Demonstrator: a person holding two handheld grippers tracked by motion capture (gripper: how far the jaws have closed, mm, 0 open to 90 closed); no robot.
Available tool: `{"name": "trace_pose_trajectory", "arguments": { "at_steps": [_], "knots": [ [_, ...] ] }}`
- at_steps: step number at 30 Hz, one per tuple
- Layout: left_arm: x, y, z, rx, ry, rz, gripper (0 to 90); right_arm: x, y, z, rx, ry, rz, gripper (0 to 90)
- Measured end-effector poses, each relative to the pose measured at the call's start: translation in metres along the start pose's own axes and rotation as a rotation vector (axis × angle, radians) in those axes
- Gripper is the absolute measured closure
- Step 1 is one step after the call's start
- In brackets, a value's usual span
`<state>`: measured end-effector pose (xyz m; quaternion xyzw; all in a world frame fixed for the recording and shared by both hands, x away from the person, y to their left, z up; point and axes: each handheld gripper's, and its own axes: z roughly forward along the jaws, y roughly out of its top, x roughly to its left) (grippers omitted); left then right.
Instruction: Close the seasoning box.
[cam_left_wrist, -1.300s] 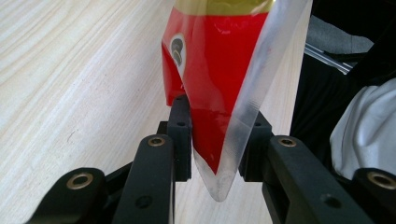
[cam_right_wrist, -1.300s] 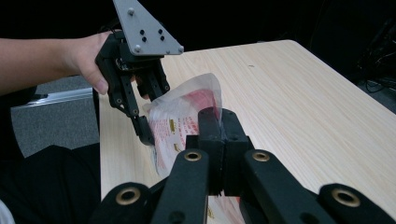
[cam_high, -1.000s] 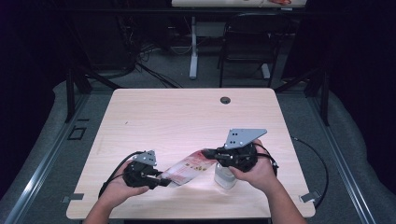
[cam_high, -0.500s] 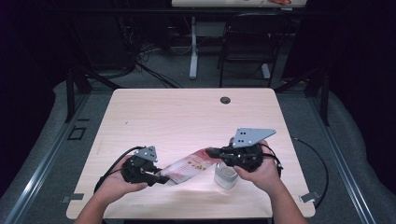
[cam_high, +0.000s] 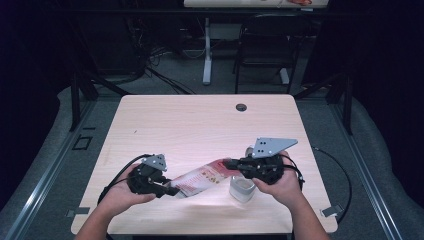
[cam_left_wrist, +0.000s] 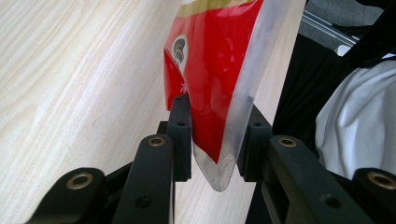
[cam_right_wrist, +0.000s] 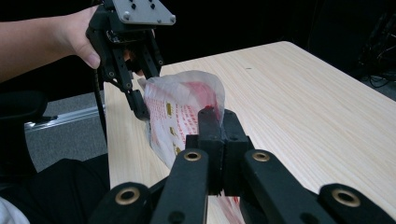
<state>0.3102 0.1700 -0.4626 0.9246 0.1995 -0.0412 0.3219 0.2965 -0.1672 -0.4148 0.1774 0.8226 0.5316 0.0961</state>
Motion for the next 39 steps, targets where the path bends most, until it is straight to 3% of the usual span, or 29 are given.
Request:
{"name": "trace_pose_trajectory", "arguments": {
  "at_steps": [39],
  "knots": [
    [0.000,0.015,-0.020,-0.034,0.025,0.012,71.6,-0.011,-0.010,-0.010,-0.007,-0.007,0.059,90.0]
  ]
}}
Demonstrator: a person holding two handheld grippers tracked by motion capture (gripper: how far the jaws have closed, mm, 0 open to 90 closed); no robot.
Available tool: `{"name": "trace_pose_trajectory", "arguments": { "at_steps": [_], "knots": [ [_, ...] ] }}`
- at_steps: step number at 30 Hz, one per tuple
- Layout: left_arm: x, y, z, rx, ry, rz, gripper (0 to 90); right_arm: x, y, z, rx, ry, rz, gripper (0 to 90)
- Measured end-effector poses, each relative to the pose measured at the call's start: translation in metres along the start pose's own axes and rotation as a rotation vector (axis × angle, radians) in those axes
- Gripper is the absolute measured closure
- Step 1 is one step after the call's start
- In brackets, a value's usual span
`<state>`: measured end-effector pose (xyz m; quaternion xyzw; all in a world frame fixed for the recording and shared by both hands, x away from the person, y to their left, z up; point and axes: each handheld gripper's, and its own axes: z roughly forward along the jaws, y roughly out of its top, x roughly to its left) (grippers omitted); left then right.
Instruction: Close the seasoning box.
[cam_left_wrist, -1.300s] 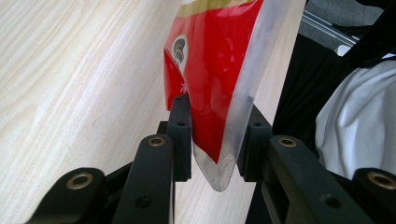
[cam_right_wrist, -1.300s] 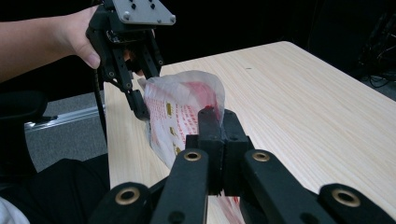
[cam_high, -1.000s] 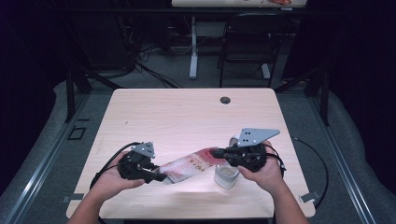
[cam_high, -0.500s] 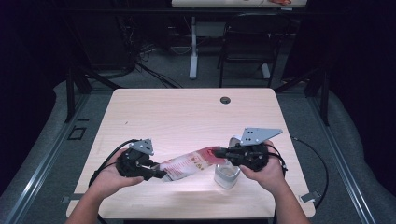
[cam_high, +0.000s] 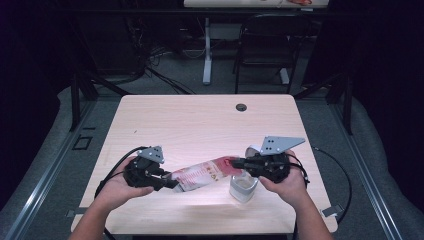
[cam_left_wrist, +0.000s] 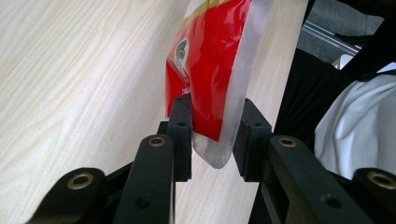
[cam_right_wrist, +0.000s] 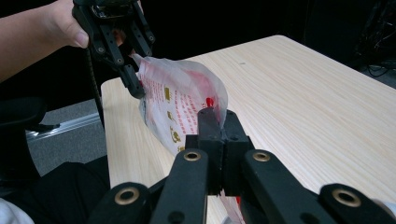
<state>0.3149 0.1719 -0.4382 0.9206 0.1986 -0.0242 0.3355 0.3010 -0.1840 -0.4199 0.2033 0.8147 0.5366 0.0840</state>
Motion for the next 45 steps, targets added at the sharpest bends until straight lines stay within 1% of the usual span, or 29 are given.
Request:
{"name": "trace_pose_trajectory", "arguments": {
  "at_steps": [11,20,29,30,31,33,39,45],
  "knots": [
    [0.000,0.006,-0.004,-0.019,0.004,0.001,71.6,-0.004,-0.002,-0.004,0.002,-0.002,0.020,90.0],
    [0.000,0.010,-0.007,-0.032,0.009,-0.003,71.7,-0.007,-0.003,-0.007,0.006,-0.006,0.028,90.0],
    [-0.001,0.016,-0.012,-0.040,0.014,0.007,72.3,-0.008,-0.004,-0.011,0.012,-0.019,0.034,90.0],
    [0.000,0.017,-0.013,-0.036,0.015,0.017,72.3,-0.008,-0.004,-0.011,0.012,-0.020,0.036,90.0],
    [-0.001,0.018,-0.013,-0.040,0.015,0.011,72.4,-0.009,-0.004,-0.012,0.014,-0.021,0.036,89.9],
    [-0.001,0.020,-0.015,-0.038,0.017,0.020,72.5,-0.009,-0.004,-0.012,0.013,-0.021,0.037,89.9],
    [-0.002,0.022,-0.019,-0.054,0.018,0.016,72.7,-0.009,-0.004,-0.014,0.017,-0.026,0.039,89.8],
    [-0.001,0.025,-0.023,-0.056,0.025,0.025,72.8,-0.010,-0.005,-0.014,0.021,-0.028,0.044,89.7]
  ]
}}
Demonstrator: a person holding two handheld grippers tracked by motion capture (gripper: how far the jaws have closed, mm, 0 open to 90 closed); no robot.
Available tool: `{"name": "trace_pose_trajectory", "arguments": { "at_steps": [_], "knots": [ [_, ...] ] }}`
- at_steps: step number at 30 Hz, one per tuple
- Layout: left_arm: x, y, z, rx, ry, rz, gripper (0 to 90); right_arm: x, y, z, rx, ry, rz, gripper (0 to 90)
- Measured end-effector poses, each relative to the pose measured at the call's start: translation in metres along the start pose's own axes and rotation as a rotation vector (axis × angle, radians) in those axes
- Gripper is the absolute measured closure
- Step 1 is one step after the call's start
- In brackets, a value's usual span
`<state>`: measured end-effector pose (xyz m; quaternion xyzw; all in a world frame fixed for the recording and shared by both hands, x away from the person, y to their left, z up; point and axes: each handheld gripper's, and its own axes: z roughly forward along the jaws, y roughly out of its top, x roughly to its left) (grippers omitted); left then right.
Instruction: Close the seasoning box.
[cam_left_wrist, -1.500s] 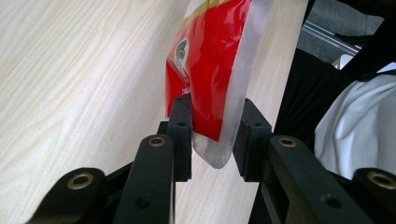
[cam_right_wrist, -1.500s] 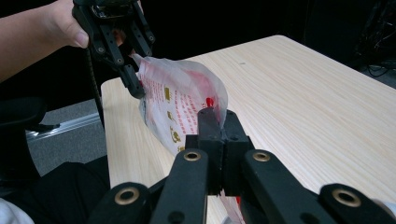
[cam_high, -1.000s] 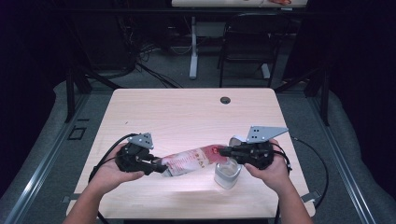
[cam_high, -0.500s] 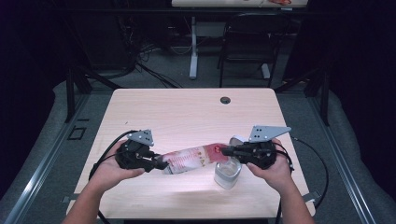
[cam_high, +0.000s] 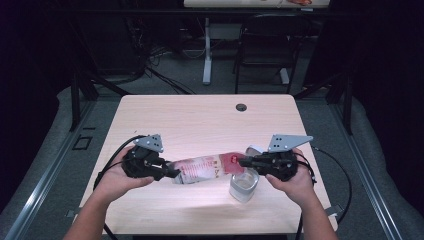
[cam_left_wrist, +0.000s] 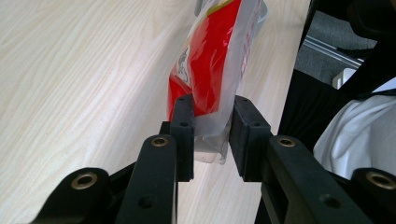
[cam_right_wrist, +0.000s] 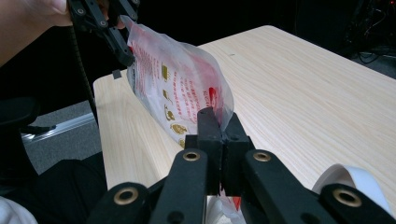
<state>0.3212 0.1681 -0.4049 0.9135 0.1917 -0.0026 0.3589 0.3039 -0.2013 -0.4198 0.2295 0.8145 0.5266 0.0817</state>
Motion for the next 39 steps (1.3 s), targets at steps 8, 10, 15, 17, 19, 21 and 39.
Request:
{"name": "trace_pose_trajectory", "arguments": {
  "at_steps": [8,10,15,17,19,21,39],
  "knots": [
    [-0.001,0.003,-0.006,-0.007,0.007,0.003,73.1,0.000,-0.001,0.001,0.010,-0.001,0.002,89.6],
    [-0.001,0.004,-0.007,-0.009,0.006,0.005,73.2,-0.001,-0.001,0.001,0.008,0.002,0.007,89.6],
    [-0.001,0.007,-0.008,-0.009,0.008,0.008,73.2,-0.002,-0.002,0.001,0.020,-0.001,0.008,89.5],
    [-0.001,0.007,-0.008,-0.013,0.005,0.008,73.3,-0.003,-0.003,0.001,0.025,-0.002,0.012,89.5],
    [0.000,0.008,-0.008,-0.014,0.010,0.008,73.3,-0.004,-0.004,0.002,0.030,-0.002,0.018,89.4],
    [0.000,0.009,-0.008,-0.016,0.008,0.009,73.4,-0.004,-0.004,0.002,0.035,0.002,0.020,89.2],
    [0.000,0.014,-0.011,-0.030,0.015,0.011,74.0,-0.009,-0.009,0.004,0.039,0.008,0.039,88.4]
  ]
}}
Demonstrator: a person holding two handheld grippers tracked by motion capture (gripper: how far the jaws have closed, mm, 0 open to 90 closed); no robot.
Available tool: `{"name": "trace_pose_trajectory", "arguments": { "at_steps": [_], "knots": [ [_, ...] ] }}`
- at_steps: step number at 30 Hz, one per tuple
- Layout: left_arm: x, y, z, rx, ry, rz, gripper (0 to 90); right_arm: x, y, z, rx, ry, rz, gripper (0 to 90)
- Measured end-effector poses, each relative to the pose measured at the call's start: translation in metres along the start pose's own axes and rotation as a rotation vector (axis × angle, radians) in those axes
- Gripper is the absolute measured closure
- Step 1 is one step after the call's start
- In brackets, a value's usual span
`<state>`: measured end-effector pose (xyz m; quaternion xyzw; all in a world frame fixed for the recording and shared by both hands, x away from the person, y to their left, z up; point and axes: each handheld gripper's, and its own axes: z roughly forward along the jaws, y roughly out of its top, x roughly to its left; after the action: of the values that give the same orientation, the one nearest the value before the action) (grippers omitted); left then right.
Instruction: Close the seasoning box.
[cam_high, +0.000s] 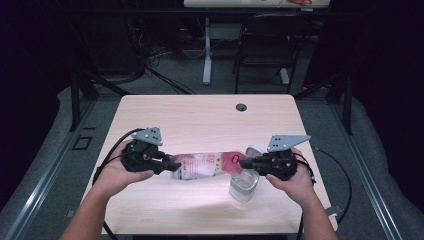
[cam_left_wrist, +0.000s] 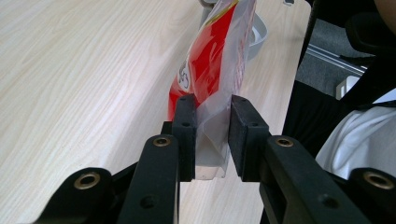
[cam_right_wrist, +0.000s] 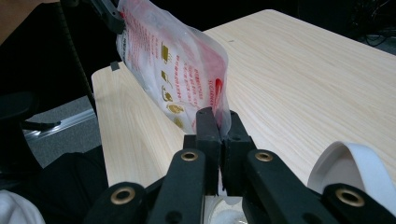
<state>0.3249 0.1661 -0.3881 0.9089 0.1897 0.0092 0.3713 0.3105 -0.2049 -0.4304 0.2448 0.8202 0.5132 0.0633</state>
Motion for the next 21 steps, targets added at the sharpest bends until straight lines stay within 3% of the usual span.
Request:
{"name": "trace_pose_trajectory", "arguments": {
  "at_steps": [21],
  "knots": [
    [0.0003,0.0083,-0.0014,-0.007,0.001,0.008,73.9,-0.0051,-0.0042,-0.0005,0.001,-0.011,0.011,87.8]
  ]
}}
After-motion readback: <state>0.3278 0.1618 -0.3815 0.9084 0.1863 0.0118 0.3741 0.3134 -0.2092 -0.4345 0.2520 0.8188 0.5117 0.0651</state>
